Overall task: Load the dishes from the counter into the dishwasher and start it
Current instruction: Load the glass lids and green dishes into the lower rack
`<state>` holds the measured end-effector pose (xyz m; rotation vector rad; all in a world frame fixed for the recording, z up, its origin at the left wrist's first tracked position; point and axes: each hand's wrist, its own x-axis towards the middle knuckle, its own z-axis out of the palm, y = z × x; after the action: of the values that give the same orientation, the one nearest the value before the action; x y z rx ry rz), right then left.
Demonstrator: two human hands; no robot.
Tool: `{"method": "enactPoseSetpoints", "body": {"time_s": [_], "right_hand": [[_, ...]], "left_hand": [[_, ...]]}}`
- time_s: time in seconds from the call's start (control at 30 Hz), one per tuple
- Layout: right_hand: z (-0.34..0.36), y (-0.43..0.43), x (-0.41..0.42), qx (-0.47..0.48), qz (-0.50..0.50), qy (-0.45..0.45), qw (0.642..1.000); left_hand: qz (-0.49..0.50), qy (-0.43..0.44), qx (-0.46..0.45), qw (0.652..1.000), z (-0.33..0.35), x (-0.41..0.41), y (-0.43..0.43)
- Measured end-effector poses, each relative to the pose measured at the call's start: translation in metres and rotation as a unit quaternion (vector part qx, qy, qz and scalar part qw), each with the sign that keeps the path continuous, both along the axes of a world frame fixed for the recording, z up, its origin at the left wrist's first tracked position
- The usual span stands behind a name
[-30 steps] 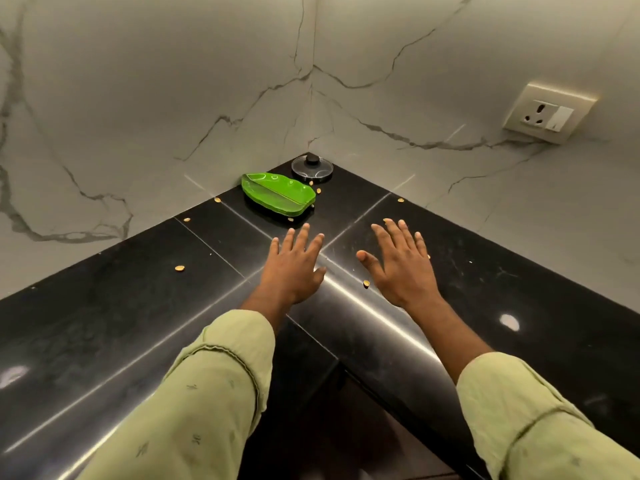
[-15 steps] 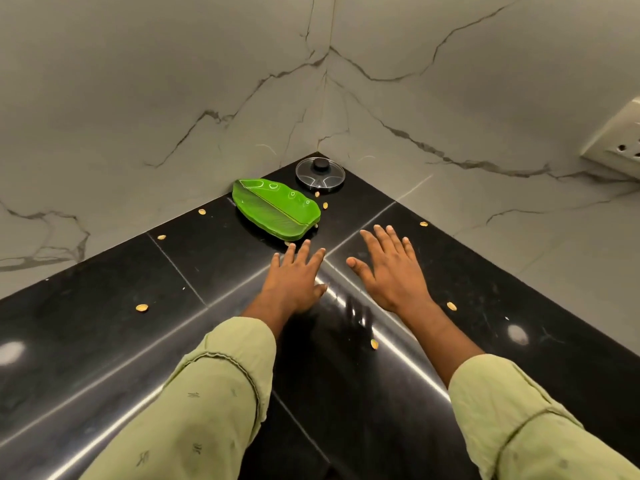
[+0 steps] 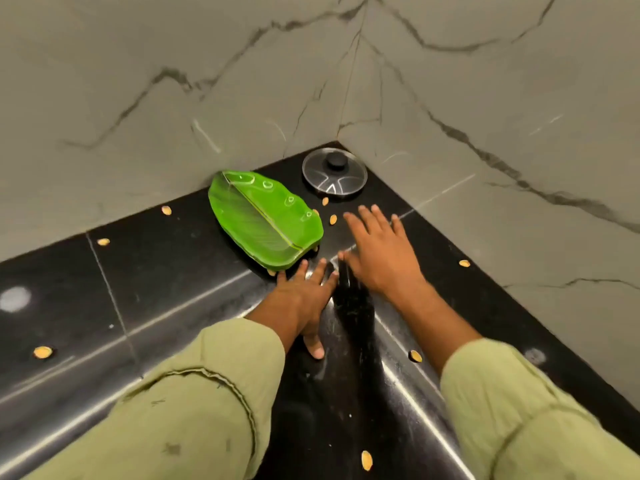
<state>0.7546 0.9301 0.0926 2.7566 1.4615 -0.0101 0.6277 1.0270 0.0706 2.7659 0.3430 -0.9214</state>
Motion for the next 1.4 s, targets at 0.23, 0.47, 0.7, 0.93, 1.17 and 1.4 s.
{"method": "enactPoseSetpoints", "body": {"time_s": [0.23,0.47,0.7,0.93,1.17,1.4], "right_hand": [[-0.021,0.084,0.078,-0.015,0.024,-0.018,0.999],[-0.025,0.135,0.089,-0.037,0.042,-0.046,0.997],[-0.030,0.141,0.102,-0.019,0.049,-0.114,0.992],[-0.028,0.139,0.110,-0.060,0.118,-0.162,0.978],[-0.027,0.133,0.117,-0.110,0.169,-0.196,0.960],[-0.019,0.132,0.117,-0.062,0.124,-0.216,0.967]], "left_hand": [[0.005,0.051,-0.007,0.999,-0.004,0.015,-0.002],[0.007,0.051,-0.014,0.999,-0.003,0.015,-0.001],[0.004,0.056,-0.016,0.998,-0.006,0.015,0.000],[0.002,0.065,-0.015,0.998,-0.006,0.015,0.001],[0.002,0.068,-0.017,0.998,-0.005,0.014,0.001],[0.004,0.068,-0.022,0.997,-0.002,0.016,0.000]]}}
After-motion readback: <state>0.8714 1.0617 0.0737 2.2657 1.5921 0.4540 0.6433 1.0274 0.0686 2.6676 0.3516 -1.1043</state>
